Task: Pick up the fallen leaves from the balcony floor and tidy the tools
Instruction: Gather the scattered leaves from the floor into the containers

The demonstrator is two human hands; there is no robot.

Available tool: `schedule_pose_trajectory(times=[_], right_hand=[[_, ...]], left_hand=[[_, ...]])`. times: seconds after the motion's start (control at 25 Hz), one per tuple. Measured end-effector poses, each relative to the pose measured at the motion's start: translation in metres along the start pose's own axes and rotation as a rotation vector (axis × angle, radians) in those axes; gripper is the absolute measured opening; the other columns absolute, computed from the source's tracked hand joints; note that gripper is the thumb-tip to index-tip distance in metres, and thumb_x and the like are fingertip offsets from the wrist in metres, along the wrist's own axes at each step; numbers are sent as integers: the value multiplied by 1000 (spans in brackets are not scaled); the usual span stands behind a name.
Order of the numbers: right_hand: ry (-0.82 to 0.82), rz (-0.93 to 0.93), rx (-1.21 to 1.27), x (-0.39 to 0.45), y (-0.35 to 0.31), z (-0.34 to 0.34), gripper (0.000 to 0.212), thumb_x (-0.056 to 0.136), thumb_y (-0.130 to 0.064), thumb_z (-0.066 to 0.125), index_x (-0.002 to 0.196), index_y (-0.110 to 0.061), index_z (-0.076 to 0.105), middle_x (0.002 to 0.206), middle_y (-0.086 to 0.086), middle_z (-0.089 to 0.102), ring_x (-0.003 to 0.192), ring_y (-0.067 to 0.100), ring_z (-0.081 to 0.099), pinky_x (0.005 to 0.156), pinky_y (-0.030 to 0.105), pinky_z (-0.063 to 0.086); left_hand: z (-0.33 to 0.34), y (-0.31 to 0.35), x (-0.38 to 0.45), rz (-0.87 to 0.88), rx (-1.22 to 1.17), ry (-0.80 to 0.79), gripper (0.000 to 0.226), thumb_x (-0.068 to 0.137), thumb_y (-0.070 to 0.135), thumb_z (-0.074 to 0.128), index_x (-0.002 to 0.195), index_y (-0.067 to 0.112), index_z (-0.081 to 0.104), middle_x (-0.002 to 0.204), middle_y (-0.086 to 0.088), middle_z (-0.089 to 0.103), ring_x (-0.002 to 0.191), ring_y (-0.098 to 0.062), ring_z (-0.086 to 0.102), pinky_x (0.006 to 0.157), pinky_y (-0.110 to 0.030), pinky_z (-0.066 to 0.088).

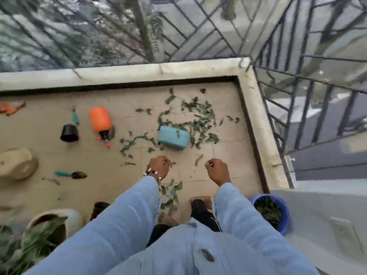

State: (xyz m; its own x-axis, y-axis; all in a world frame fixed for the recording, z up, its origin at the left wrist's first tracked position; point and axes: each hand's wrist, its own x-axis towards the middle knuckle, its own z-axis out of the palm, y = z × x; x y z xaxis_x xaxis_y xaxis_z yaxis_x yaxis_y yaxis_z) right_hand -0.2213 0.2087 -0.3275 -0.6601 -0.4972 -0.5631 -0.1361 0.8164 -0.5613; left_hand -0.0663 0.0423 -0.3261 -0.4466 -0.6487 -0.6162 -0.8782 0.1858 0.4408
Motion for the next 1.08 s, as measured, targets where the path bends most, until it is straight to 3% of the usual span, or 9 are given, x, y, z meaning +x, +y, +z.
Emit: schedule_pose_trajectory(times=[0.2,0.32,0.52,0.72,0.96,1.08], right_hand=[[-97,-226,-231,-32,-82,89,24,93,-19,51,87,-2,66,92,18,69,92,36,61,69,32,41],[-138,-352,-338,-52,-122,138,26,94,-22,49,74,-8,59,83,16,66,85,36,60,68,35,45],[-272,-504,-478,-70,-198,207,24,93,-22,50,83,-7,65,87,16,68,86,35,61,70,35,45],[-330,-570,-501,-54,-268,260,26,94,-21,49,73,-8,58,79,15,65,79,32,59,67,34,42],[-347,-527,-545,4,-358,328,28,96,-22,48,91,-2,66,93,17,68,91,36,61,72,36,46],[-408,-513,-552,21,-401,353,30,96,-22,48,88,1,66,90,21,66,89,38,60,70,37,46]], left_hand=[[-57,-112,-48,-76,24,132,24,96,20,47,107,15,69,106,-14,69,95,-34,65,78,-32,51],[-80,-162,-72,-141,35,198,25,98,20,47,112,15,67,108,-15,69,94,-35,65,81,-39,54],[-115,-232,-91,-261,-69,280,25,98,22,47,112,18,67,108,-14,68,95,-34,65,81,-37,52],[-158,-283,-65,-313,-134,311,24,95,22,49,112,20,67,110,-14,68,99,-35,64,84,-37,52],[-243,-332,7,-333,-69,263,25,97,24,48,114,20,65,113,-16,65,100,-37,62,85,-39,51],[-292,-357,40,-325,12,215,24,96,21,47,113,19,65,110,-13,67,100,-34,62,82,-38,51]])
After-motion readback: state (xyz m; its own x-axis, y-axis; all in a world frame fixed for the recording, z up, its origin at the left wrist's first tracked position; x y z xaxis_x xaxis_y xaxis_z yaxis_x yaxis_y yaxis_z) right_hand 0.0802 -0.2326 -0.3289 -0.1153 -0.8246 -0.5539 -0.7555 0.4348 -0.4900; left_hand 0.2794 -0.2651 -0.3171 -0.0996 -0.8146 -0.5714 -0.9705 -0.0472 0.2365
